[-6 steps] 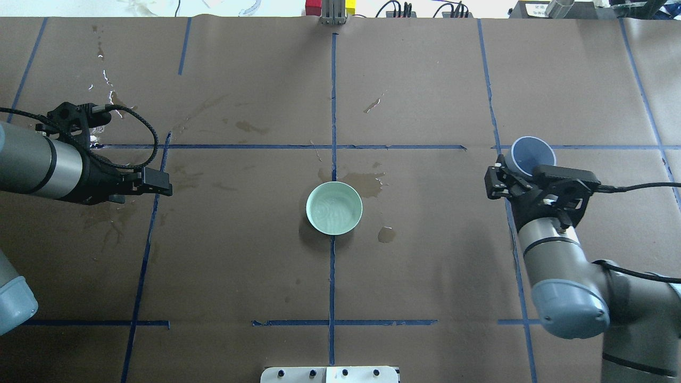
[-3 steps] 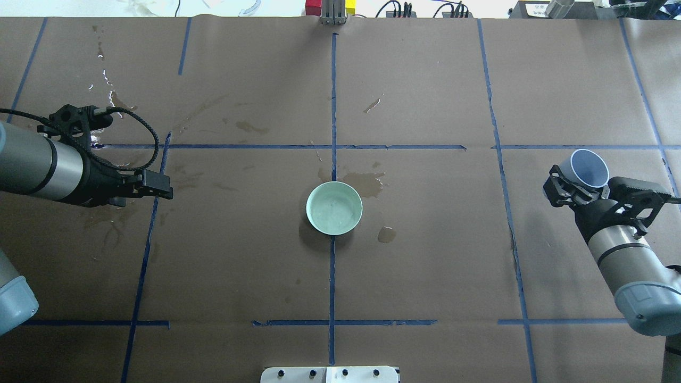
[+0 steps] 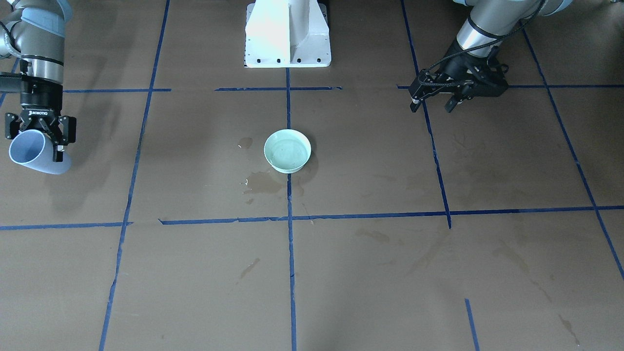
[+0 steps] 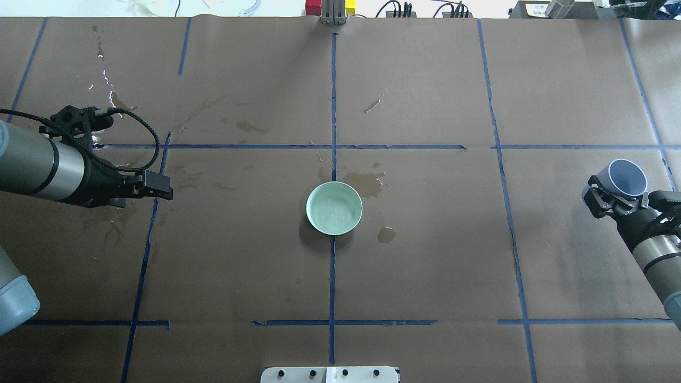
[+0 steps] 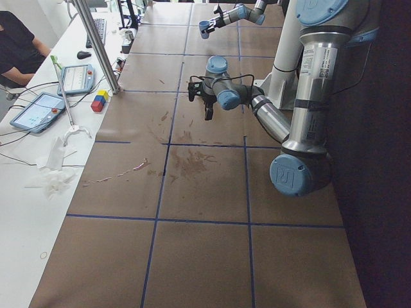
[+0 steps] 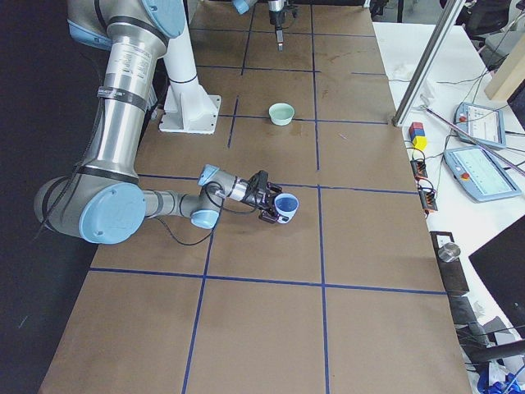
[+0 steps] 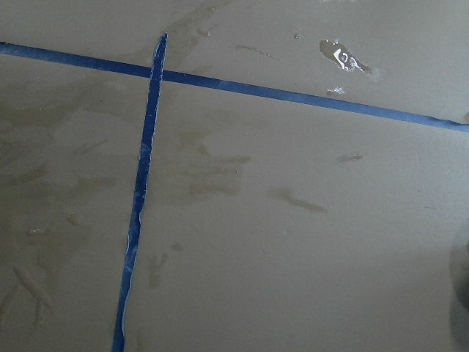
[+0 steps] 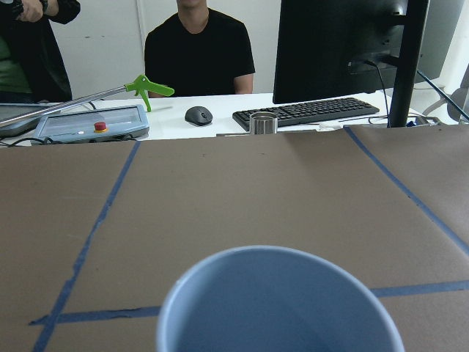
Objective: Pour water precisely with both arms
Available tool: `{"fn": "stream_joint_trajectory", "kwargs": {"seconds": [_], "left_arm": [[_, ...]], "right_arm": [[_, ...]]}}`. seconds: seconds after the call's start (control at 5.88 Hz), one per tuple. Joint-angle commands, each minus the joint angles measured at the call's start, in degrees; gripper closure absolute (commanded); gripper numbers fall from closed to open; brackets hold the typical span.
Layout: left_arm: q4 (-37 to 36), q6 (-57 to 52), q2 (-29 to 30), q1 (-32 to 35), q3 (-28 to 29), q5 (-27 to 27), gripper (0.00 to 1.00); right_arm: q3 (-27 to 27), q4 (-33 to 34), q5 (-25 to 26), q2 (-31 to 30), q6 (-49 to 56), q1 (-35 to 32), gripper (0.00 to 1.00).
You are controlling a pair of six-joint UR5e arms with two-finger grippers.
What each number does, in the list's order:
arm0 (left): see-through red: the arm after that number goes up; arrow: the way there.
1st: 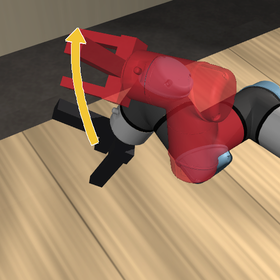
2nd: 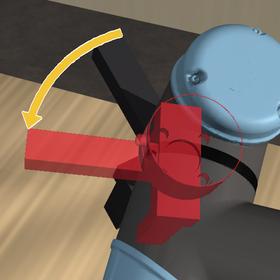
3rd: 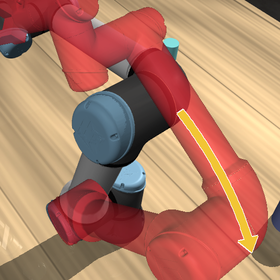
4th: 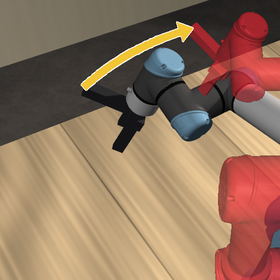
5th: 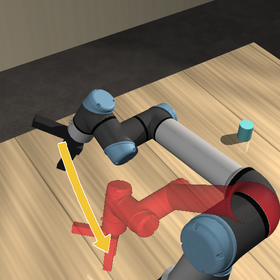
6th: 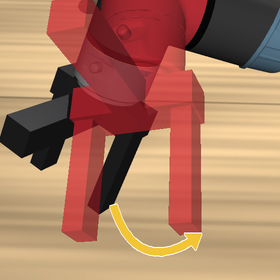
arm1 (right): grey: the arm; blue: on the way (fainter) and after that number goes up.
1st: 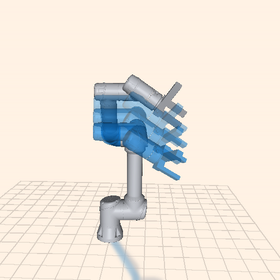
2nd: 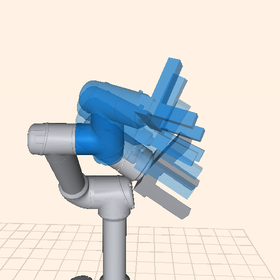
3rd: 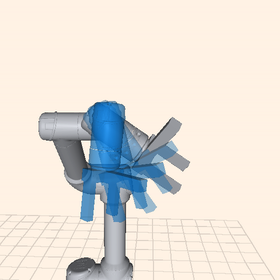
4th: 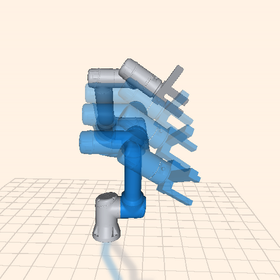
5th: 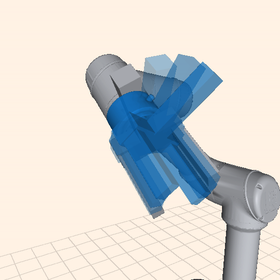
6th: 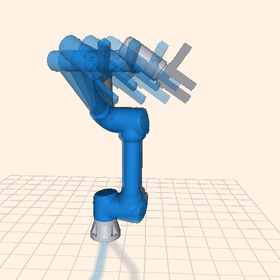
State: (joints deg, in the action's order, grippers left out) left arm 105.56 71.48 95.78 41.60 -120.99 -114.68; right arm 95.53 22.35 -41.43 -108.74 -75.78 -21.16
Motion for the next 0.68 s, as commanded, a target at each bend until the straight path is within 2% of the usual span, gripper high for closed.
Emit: {"fn": "stream_joint_trajectory", "kwargs": {"seconds": [0.0, 0.51], "left_arm": [[-0.7, 0.06, 0.02, -0.02, 0.05, 0.07, 0.0], [-2.9, 0.06, 0.2, -0.02, -0.65, 0.42, 0.0]], "right_arm": [[-1.31, -0.73, 1.43, 0.02, 0.2, 0.06, 0.98], [-3.15, -0.73, 2.49, 0.63, -0.59, 0.33, 0.97]]}}
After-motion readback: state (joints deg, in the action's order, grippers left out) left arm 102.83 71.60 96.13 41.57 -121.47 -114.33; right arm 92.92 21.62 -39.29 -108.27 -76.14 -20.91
